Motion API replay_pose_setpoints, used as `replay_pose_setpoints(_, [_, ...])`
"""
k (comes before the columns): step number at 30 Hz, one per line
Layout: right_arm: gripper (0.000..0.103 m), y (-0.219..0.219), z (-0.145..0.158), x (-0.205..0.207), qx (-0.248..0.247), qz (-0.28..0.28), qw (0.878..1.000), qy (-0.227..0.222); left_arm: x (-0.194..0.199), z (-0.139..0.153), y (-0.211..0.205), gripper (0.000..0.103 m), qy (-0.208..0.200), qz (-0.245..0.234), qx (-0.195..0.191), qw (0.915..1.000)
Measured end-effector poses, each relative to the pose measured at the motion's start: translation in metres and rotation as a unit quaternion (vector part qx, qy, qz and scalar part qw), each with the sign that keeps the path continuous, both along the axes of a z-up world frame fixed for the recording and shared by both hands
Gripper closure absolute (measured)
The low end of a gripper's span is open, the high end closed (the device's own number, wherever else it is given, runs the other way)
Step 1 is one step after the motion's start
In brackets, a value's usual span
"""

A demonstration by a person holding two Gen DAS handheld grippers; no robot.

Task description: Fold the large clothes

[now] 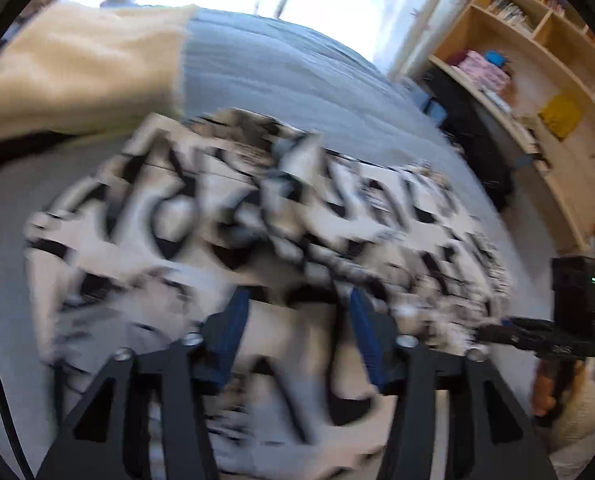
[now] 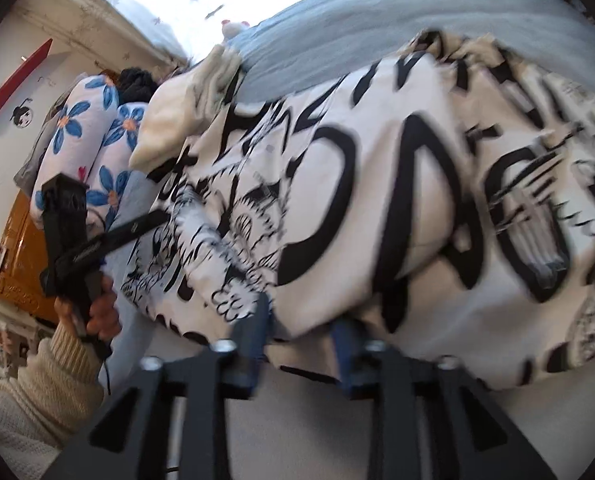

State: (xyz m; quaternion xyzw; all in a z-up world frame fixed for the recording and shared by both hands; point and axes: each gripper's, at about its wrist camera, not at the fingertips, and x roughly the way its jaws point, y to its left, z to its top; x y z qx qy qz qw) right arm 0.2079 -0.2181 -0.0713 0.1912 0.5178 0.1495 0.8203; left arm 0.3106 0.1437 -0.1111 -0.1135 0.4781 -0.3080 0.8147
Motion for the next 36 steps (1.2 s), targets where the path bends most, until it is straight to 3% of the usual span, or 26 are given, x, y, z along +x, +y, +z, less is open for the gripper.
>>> replay_pose_setpoints(1, [0.056, -0.007, 0.005, -0.002, 0.001, -0.011, 1.0, -0.007, -0.002, 0.002, -0.008, 0.044, 0.006, -0.008, -0.013, 0.9999])
replay_pose_setpoints(3, [0.054, -0.019, 0.009, -0.002, 0.011, -0.027, 0.999, -0.012, -0.006, 0.001, -0.023, 0.041, 0.013, -0.02, -0.03, 0.9993])
replay_pose_setpoints(7, [0.054, -0.046, 0.006, 0.01, 0.034, -0.068, 0.997, -0.007, -0.004, -0.011, -0.043, 0.039, 0.035, 0.004, -0.016, 0.9993])
replay_pose_setpoints(9, [0.054, -0.053, 0.0, 0.019, 0.052, -0.081, 0.995, -0.002, -0.002, -0.022, -0.047, 0.062, 0.061, 0.021, -0.023, 0.9976])
replay_pose_setpoints(10, [0.054, -0.055, -0.004, 0.024, 0.065, -0.083, 0.994, -0.002, -0.002, -0.028, -0.048, 0.088, 0.079, 0.024, -0.028, 0.9962])
replay_pose_setpoints(11, [0.054, -0.056, -0.009, 0.03, 0.07, -0.084, 0.994, -0.001, -0.005, -0.033, -0.05, 0.092, 0.089, 0.03, -0.019, 0.9954])
replay_pose_setpoints(12, [0.065, -0.054, -0.012, 0.033, 0.066, -0.08, 0.995, 0.002, -0.009, -0.036, -0.053, 0.094, 0.086, 0.036, -0.007, 0.9956])
replay_pose_setpoints(13, [0.098, -0.048, -0.012, 0.036, 0.033, -0.074, 0.997, 0.001, -0.017, -0.034, -0.054, 0.096, 0.073, 0.039, 0.007, 0.9966])
replay_pose_setpoints(16, [0.101, -0.041, 0.004, 0.028, -0.015, -0.066, 0.997, -0.029, -0.045, -0.018, -0.061, 0.098, 0.017, 0.04, 0.035, 0.9984])
replay_pose_setpoints(18, [0.101, -0.042, 0.004, 0.02, -0.043, -0.068, 0.996, -0.037, -0.057, -0.017, -0.066, 0.098, 0.004, 0.036, 0.056, 0.9978])
replay_pose_setpoints(20, [0.101, -0.046, -0.013, 0.018, -0.054, -0.07, 0.996, -0.013, -0.063, -0.029, -0.072, 0.098, 0.011, 0.034, 0.08, 0.9961])
replay_pose_setpoints(22, [0.101, -0.043, -0.026, 0.017, -0.063, -0.069, 0.996, 0.005, -0.067, -0.039, -0.074, 0.098, 0.025, 0.043, 0.078, 0.9957])
replay_pose_setpoints(26, [0.101, -0.032, -0.019, 0.015, -0.106, -0.067, 0.992, -0.003, -0.073, -0.035, -0.079, 0.097, 0.014, 0.052, 0.093, 0.9942])
replay_pose_setpoints(31, [0.097, -0.029, -0.002, 0.01, -0.13, -0.072, 0.989, -0.007, -0.078, -0.013, -0.073, 0.087, -0.007, 0.067, 0.126, 0.9897])
replay_pose_setpoints(36, [0.096, -0.025, 0.019, -0.005, -0.14, -0.087, 0.986, -0.013, -0.094, 0.019, -0.073, 0.08, -0.026, 0.089, 0.129, 0.9874])
